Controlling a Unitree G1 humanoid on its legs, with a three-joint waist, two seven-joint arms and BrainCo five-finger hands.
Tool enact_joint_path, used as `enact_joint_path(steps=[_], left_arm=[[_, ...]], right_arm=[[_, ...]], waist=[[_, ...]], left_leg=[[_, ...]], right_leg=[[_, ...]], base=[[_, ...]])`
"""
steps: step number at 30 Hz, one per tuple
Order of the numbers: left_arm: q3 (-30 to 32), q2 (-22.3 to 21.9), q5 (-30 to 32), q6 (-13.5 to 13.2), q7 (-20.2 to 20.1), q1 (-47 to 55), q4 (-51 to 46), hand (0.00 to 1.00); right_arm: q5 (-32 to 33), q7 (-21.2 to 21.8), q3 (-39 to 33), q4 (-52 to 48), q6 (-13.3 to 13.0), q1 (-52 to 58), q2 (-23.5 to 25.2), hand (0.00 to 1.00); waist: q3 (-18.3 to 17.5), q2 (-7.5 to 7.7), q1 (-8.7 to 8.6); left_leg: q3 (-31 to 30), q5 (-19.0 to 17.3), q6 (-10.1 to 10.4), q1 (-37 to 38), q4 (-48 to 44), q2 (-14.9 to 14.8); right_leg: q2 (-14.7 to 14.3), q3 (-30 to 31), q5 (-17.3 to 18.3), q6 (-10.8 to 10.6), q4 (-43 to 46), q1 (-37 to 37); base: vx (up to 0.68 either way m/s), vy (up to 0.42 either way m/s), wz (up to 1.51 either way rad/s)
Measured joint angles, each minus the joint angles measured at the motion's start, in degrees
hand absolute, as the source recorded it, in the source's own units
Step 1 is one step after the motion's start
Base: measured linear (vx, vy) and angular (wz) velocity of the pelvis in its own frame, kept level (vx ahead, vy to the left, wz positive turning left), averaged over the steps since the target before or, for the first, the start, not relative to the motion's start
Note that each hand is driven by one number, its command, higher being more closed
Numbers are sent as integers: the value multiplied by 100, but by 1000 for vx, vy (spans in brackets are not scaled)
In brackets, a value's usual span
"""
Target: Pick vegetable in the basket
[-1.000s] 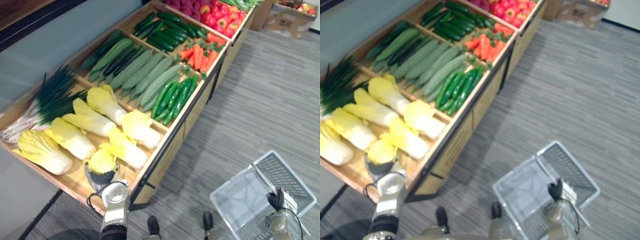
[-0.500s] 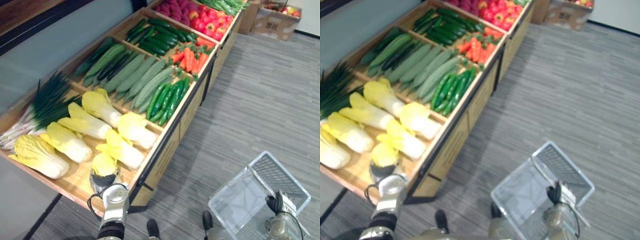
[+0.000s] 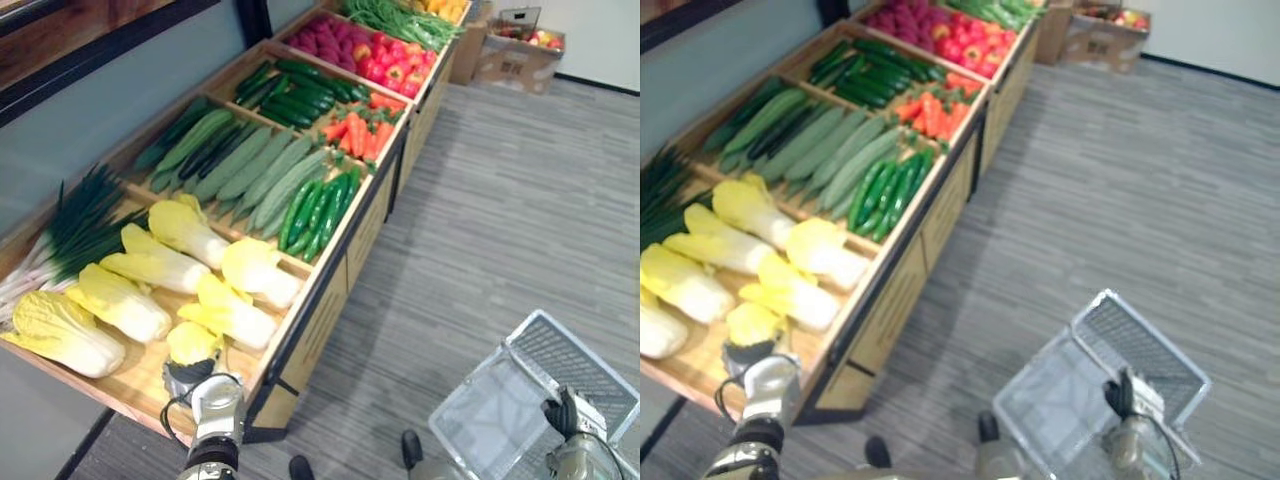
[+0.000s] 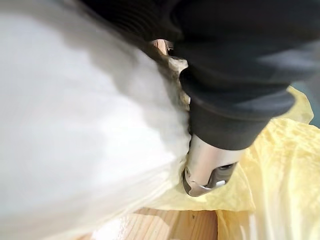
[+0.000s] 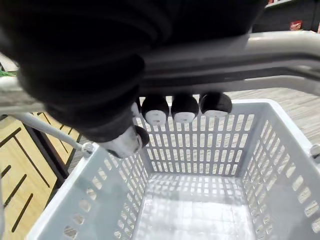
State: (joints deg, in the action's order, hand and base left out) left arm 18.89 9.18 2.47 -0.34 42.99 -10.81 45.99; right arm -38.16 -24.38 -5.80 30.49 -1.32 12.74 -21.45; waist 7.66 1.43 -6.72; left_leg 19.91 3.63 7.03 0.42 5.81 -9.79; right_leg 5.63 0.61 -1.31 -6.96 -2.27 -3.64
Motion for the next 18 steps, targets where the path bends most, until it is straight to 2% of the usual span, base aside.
enact_joint_path(steps=[4,5,11,14,18], left_arm=[[54,-4,-10,19,3,-20,-59,100],[88,-26,-29,53,3,13,-168,100],[182,-269,-243,101,10,429,-1200,100],[192,-315,-239,99,67,612,-1636,100],[274,-485,-234,95,81,893,-2250,100]], right_arm=[[1,100,62,158,-29,-39,1,100],[2,137,89,192,-31,-32,7,100],[-7,220,65,195,67,-42,189,100],[-9,243,-59,244,176,-63,254,100],[-6,279,-167,471,248,-247,267,100]], waist=[[-130,58,9],[-219,41,14],[-341,220,58],[-351,207,77],[-421,87,106]], left_leg=[[-14,0,0,0,0,6],[-25,0,0,-1,2,9],[-203,2,-6,-33,2,52],[-340,4,-10,-33,1,116],[-500,22,-34,-41,4,173]], right_leg=[[8,-16,-3,-3,-23,18],[12,-31,-3,-3,-37,39],[64,-214,-3,-4,-69,144],[127,-355,-2,-6,-72,218],[185,-507,1,-9,-87,313]], base=[[0,0,0],[14,-9,8],[7,-6,16],[13,6,21],[0,2,17]])
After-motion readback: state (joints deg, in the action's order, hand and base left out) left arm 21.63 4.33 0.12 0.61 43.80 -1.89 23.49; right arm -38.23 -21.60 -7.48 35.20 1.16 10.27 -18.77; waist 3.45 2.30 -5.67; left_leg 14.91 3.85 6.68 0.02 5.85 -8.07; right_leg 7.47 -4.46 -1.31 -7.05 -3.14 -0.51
